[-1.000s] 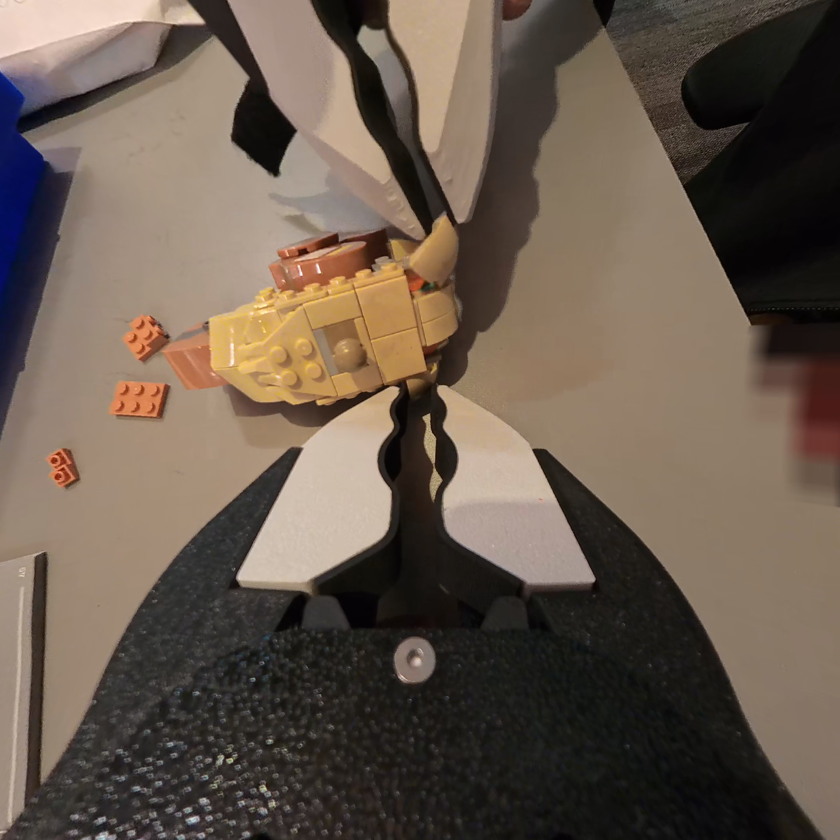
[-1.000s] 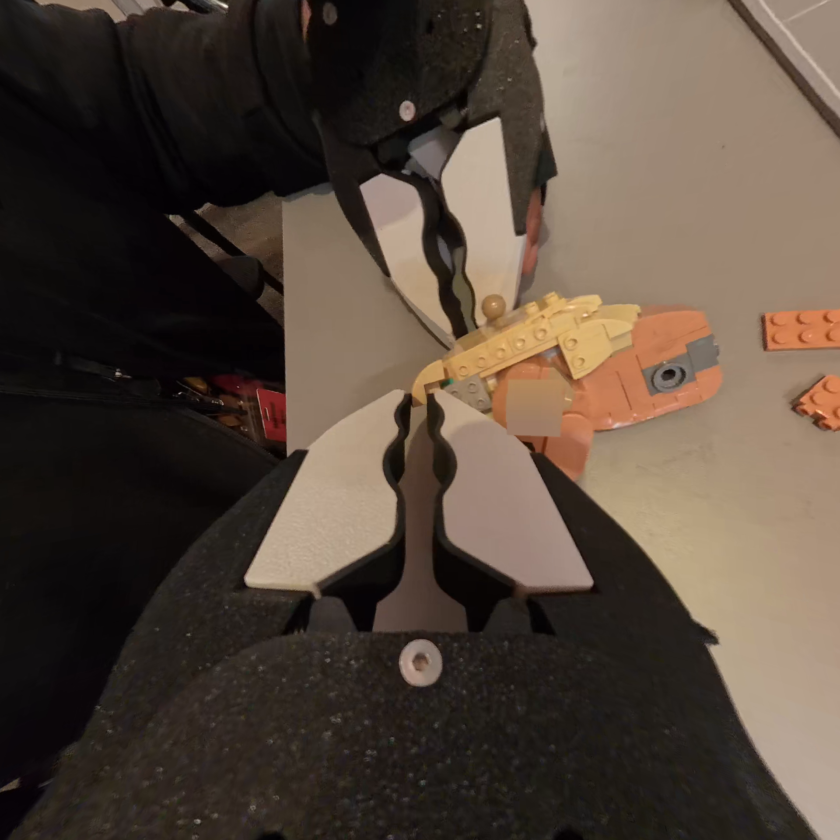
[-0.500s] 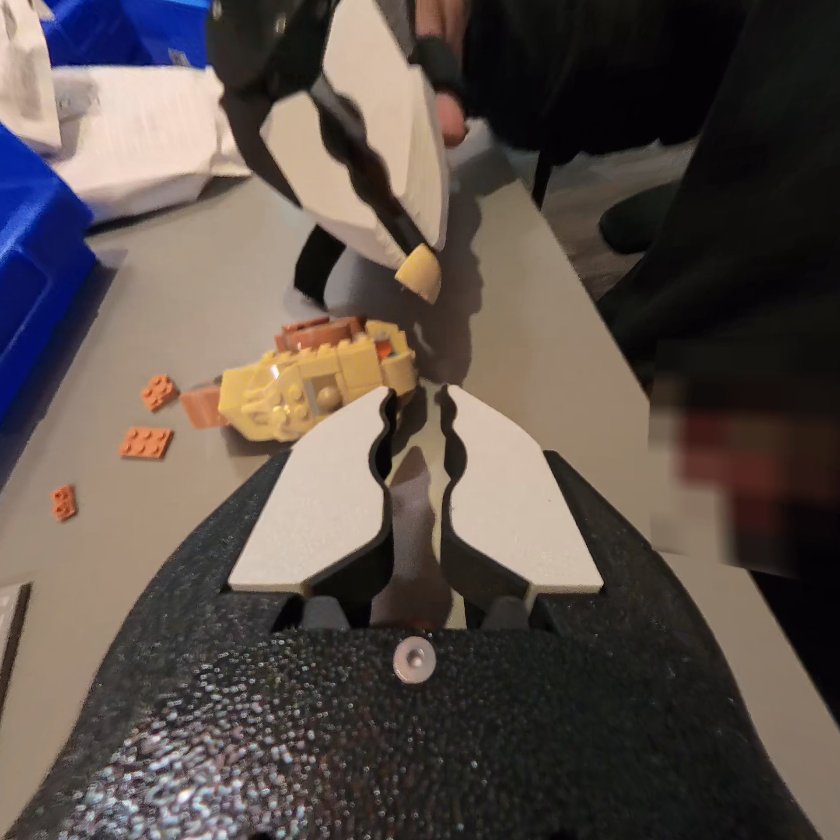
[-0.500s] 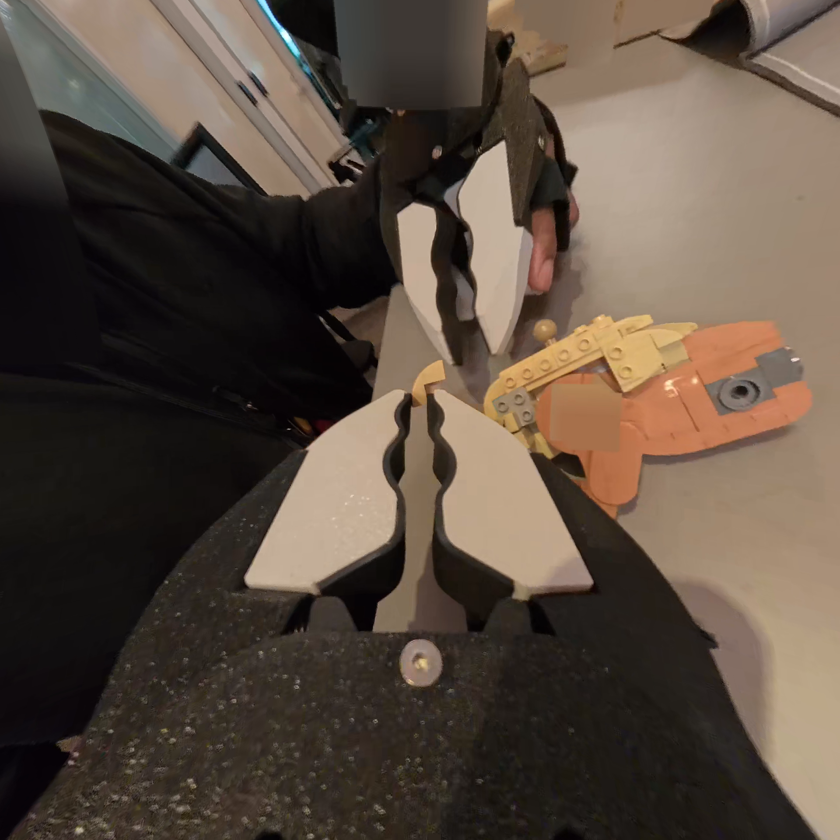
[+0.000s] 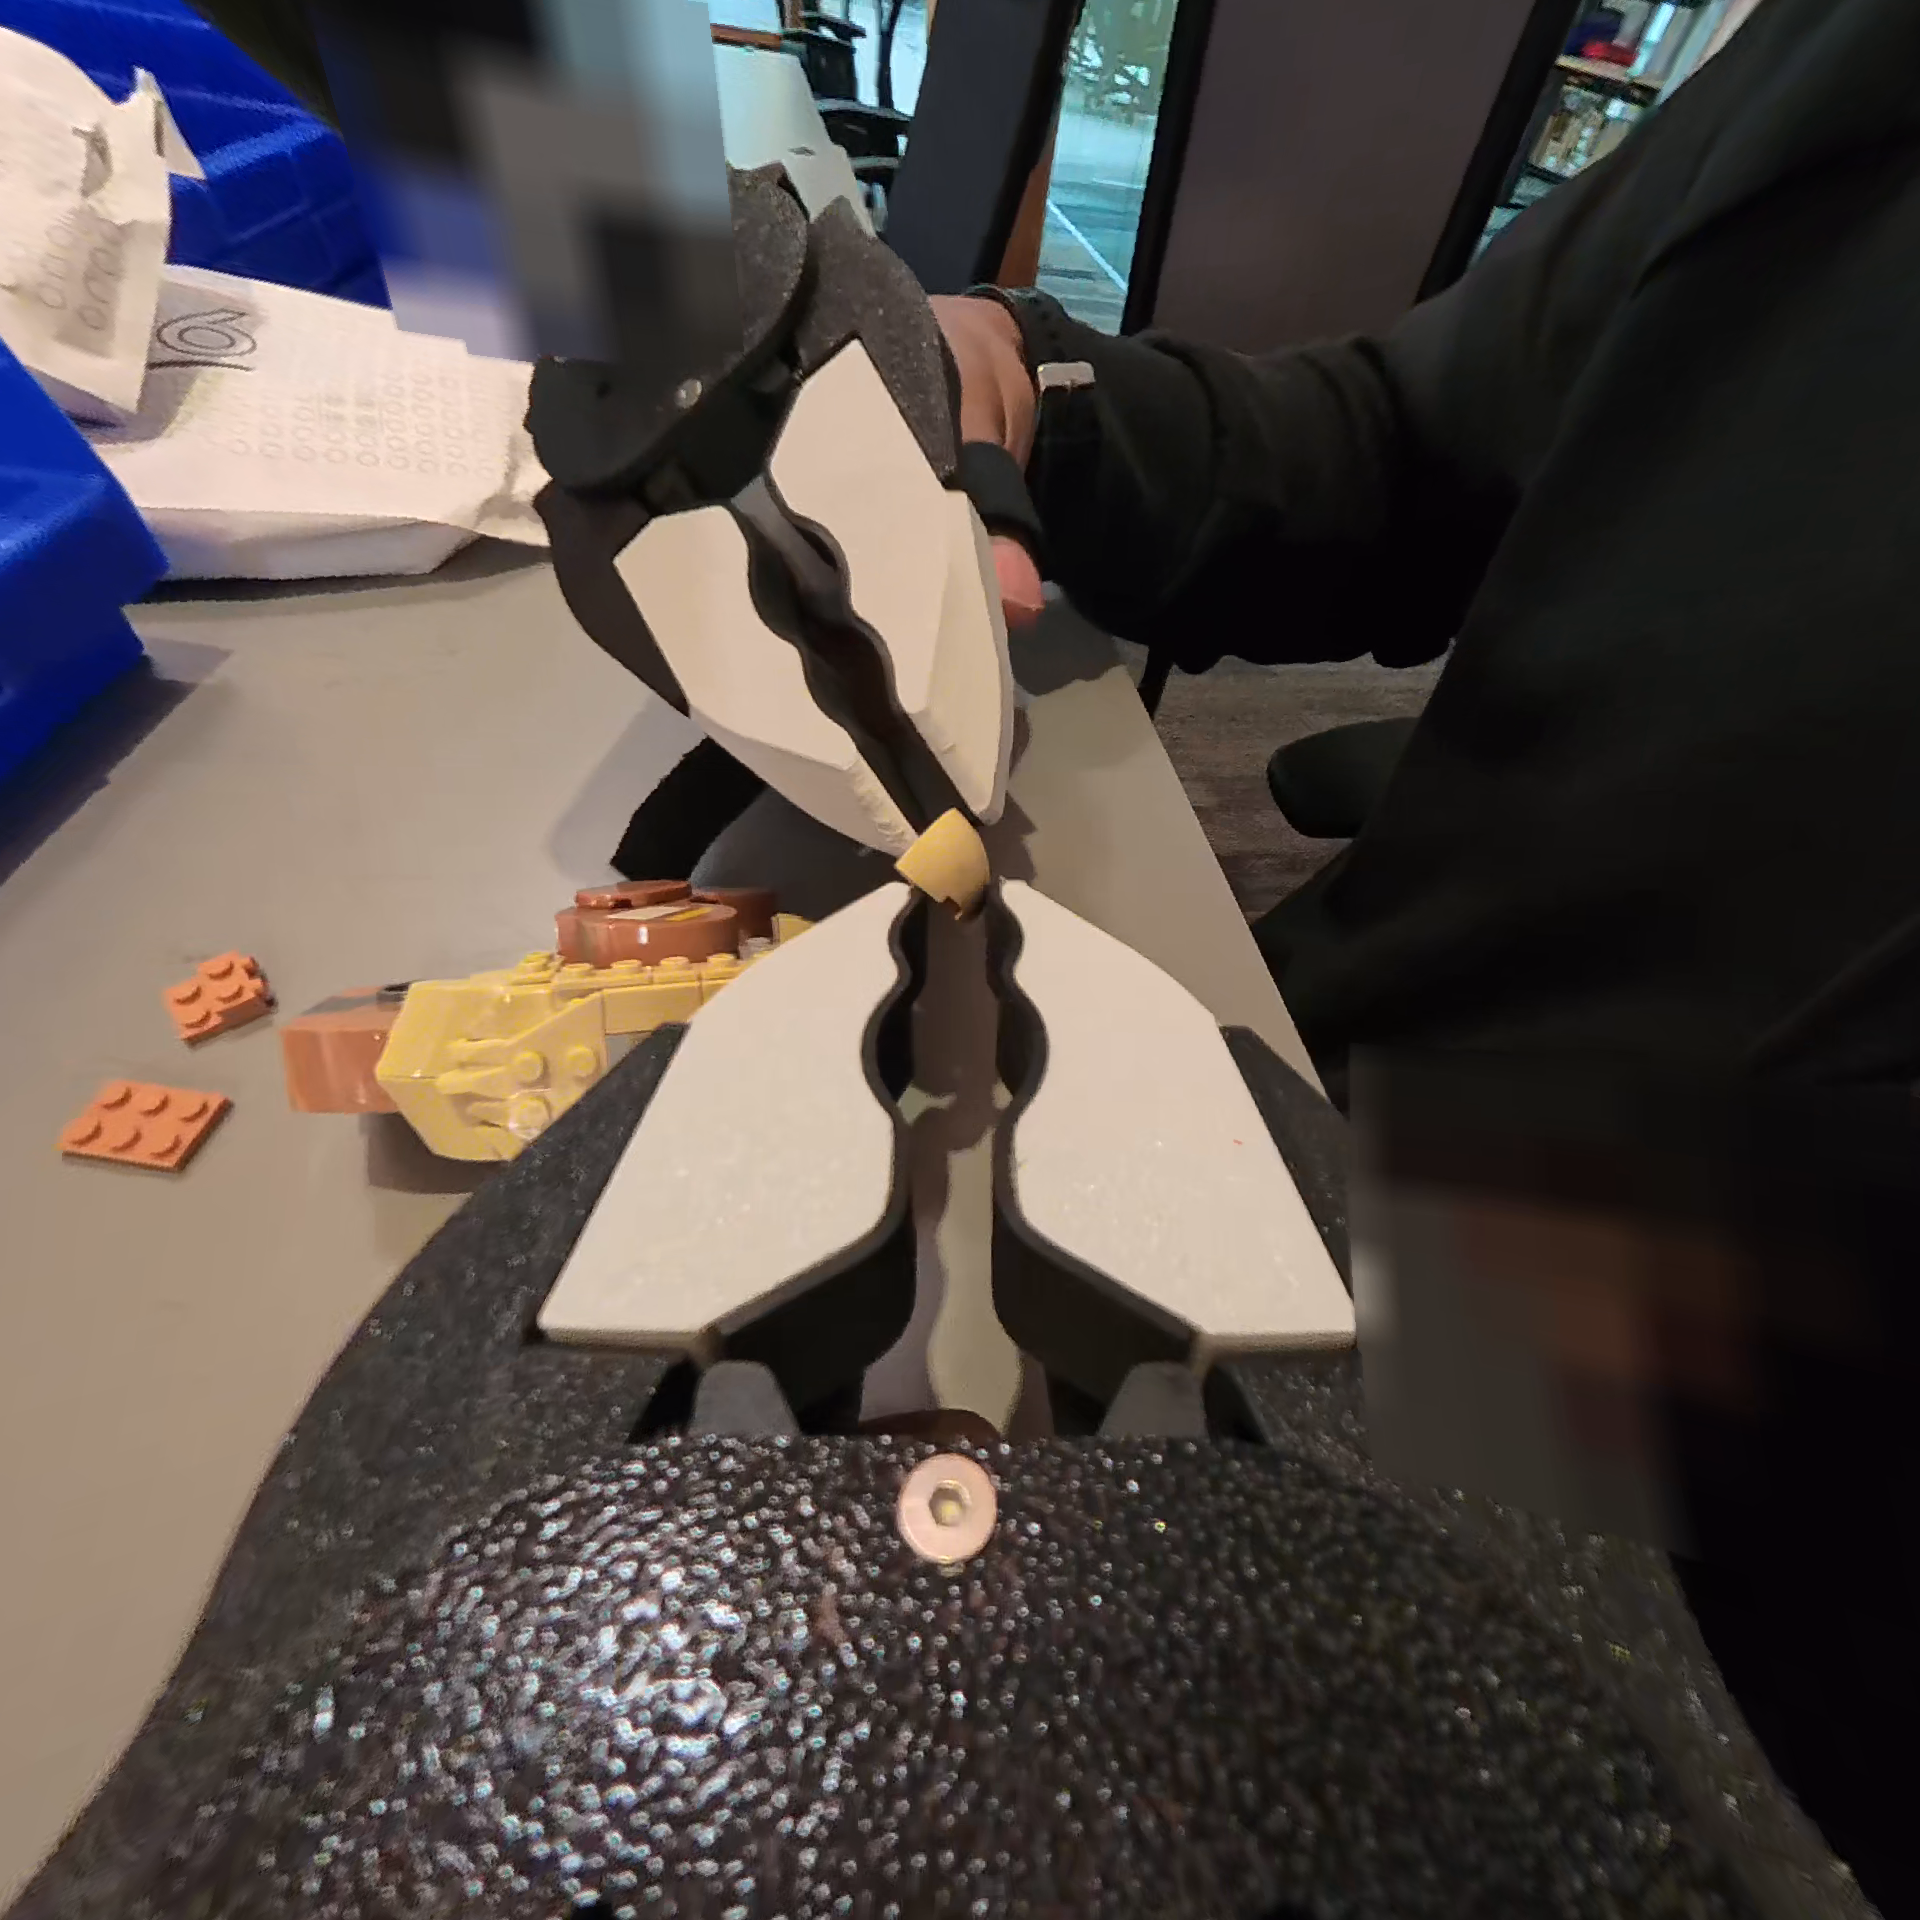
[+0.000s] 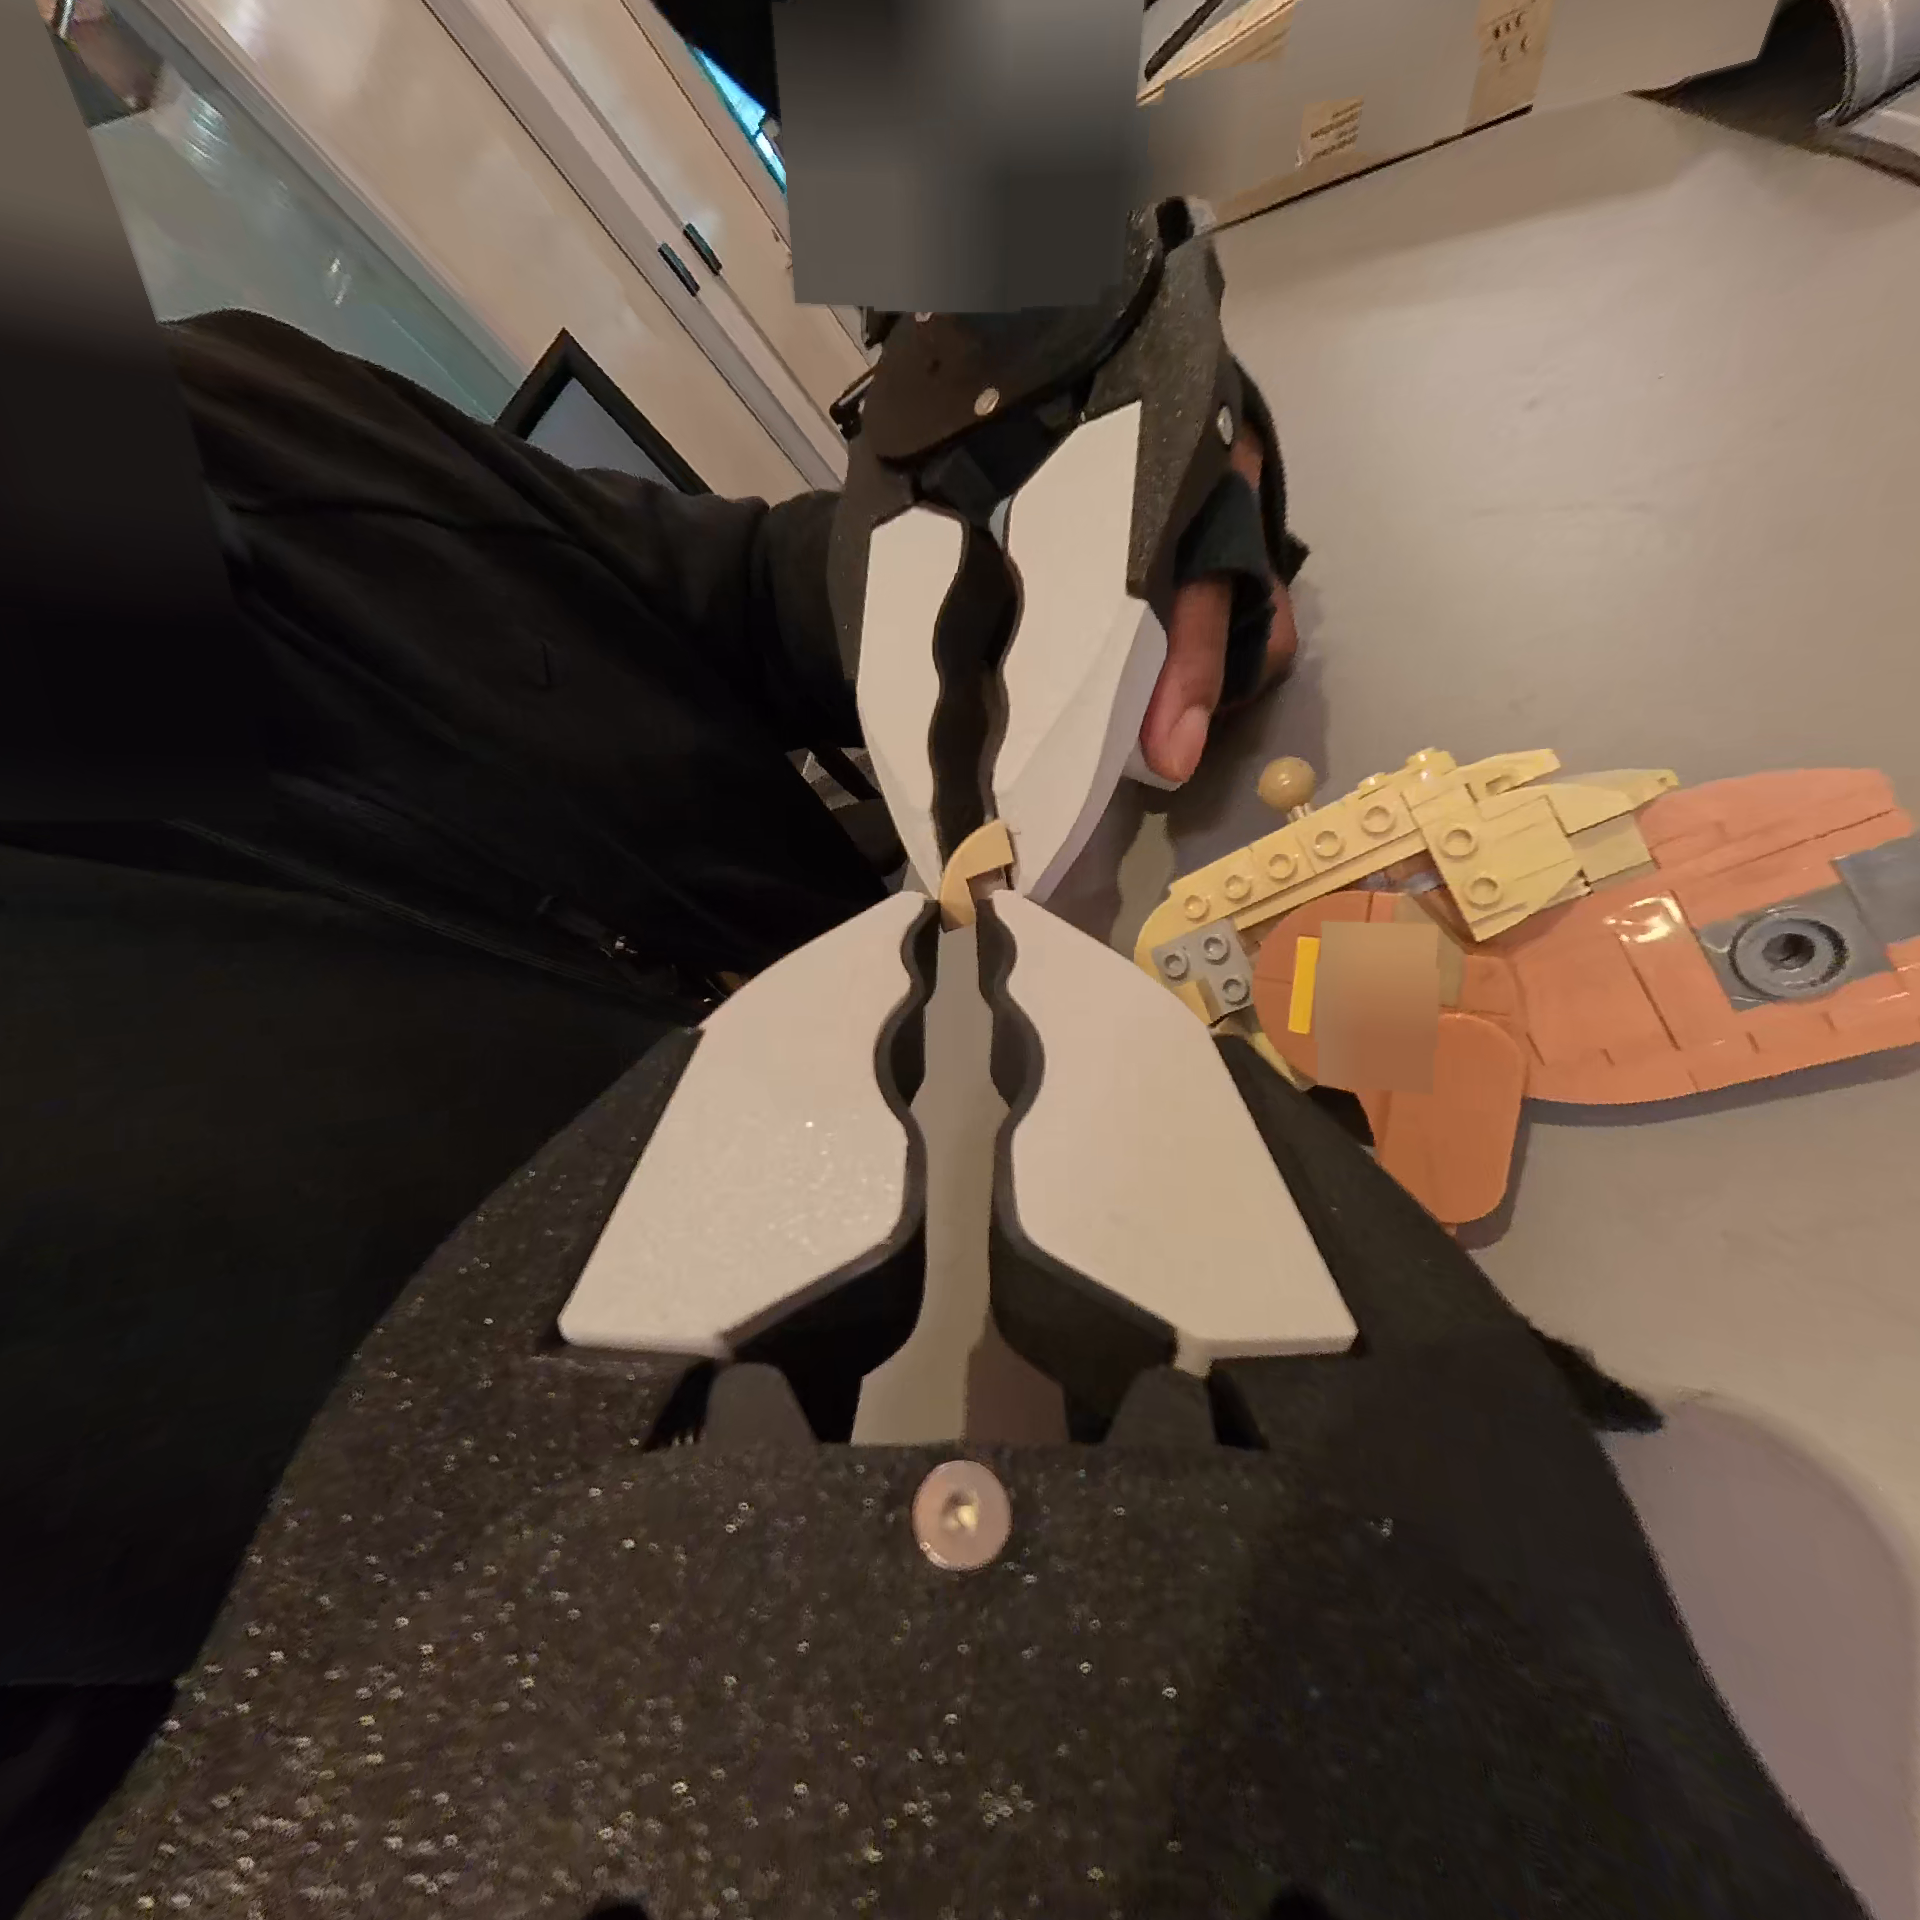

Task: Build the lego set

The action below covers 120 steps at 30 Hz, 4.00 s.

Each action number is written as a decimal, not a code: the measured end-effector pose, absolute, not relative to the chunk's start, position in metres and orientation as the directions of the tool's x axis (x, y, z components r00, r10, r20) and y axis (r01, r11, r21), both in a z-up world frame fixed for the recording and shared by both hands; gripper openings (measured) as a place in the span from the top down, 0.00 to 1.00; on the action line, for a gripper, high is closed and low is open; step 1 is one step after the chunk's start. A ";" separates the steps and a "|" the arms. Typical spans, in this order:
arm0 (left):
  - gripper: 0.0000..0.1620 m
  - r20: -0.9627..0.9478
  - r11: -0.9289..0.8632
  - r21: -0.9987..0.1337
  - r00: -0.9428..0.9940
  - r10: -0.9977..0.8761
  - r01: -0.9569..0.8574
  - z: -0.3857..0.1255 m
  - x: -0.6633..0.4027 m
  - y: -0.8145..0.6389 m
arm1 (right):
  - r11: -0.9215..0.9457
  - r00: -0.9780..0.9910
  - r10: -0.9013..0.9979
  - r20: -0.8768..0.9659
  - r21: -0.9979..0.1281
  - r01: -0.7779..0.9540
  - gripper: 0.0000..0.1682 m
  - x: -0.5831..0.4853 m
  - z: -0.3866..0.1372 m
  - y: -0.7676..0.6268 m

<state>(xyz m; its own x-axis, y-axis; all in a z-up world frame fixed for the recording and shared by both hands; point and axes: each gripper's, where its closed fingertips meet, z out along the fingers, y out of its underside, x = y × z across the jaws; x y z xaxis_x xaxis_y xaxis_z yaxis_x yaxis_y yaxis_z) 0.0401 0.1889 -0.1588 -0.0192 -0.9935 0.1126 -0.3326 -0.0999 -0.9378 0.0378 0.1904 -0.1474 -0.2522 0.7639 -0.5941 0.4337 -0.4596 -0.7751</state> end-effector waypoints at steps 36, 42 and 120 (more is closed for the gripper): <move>0.95 -0.281 0.108 -0.900 0.375 -0.883 -0.421 -0.164 0.043 0.200 | -0.497 -0.084 0.823 -0.562 -0.784 0.373 0.96 0.040 -0.156 0.194; 0.95 -0.313 0.100 -0.859 0.362 -0.878 -0.501 -0.176 0.035 0.204 | -0.430 -0.056 0.859 -0.509 -0.776 0.462 0.97 0.045 -0.158 0.203; 0.93 -0.043 0.014 -0.733 0.026 -0.999 -0.680 -0.219 0.032 0.225 | -0.161 -0.322 0.853 -0.411 -0.794 0.586 0.97 0.061 -0.169 0.208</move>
